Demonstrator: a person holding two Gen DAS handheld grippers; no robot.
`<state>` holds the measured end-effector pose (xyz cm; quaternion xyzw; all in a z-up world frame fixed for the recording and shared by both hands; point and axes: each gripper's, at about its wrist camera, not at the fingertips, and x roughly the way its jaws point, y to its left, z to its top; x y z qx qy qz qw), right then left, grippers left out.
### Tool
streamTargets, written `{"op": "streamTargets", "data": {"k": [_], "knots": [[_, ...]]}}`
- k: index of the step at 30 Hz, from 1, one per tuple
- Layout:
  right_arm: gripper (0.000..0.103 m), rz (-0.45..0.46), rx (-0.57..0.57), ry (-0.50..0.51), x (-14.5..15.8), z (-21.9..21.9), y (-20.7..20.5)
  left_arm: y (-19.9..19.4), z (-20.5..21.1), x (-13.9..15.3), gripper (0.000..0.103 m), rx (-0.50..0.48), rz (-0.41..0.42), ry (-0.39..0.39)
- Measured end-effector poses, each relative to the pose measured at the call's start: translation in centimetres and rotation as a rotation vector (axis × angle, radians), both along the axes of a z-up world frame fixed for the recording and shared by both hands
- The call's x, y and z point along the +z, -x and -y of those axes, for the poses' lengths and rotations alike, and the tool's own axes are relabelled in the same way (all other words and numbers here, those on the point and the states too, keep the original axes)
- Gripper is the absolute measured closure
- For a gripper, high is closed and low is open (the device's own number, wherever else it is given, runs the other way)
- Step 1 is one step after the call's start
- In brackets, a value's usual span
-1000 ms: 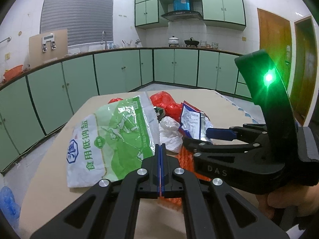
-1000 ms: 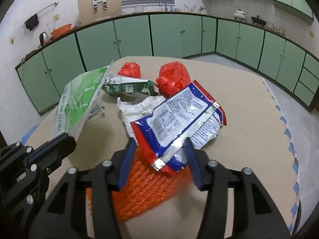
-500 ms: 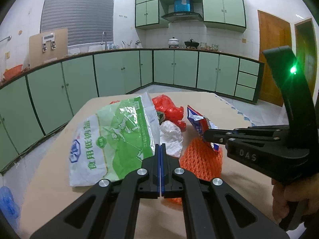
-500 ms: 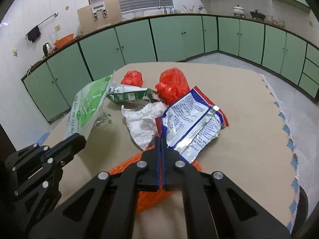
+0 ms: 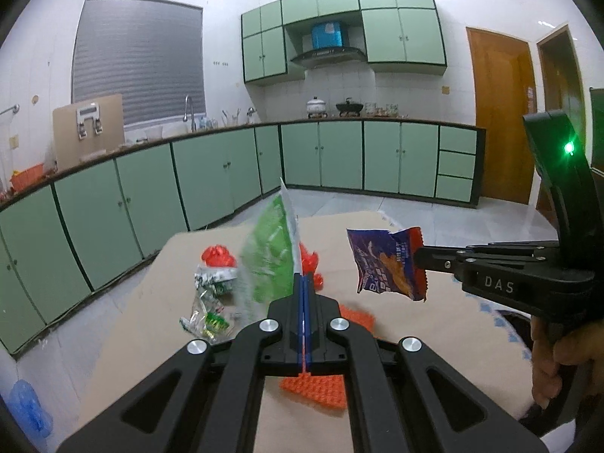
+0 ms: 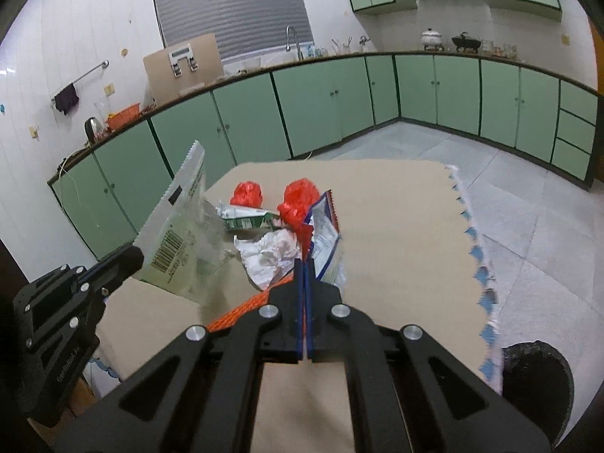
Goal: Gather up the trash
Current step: 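Carry the salt bag and wrapper over the black bin and open both grippers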
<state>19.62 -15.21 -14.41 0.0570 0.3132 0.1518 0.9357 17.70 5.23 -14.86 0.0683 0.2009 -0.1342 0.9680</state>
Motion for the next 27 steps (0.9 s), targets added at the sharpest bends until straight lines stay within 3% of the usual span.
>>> {"op": "streamTargets", "data": {"k": [8, 14, 27], "knots": [[0.103, 0.057, -0.047, -0.013, 3.5, 4.4, 3.5, 2.6, 2.5, 4.0, 0.103, -0.051, 0.061, 0.019], [0.103, 0.064, -0.115, -0.025, 4.4, 8.9, 6.1, 3.5, 6.4, 5.9, 0.103, -0.131, 0.088, 0.015], [0.103, 0.01, -0.371, -0.01, 2.1, 22.1, 13.1, 4.9, 19.3, 5.2, 0.103, -0.393, 0.05, 0.044]]}}
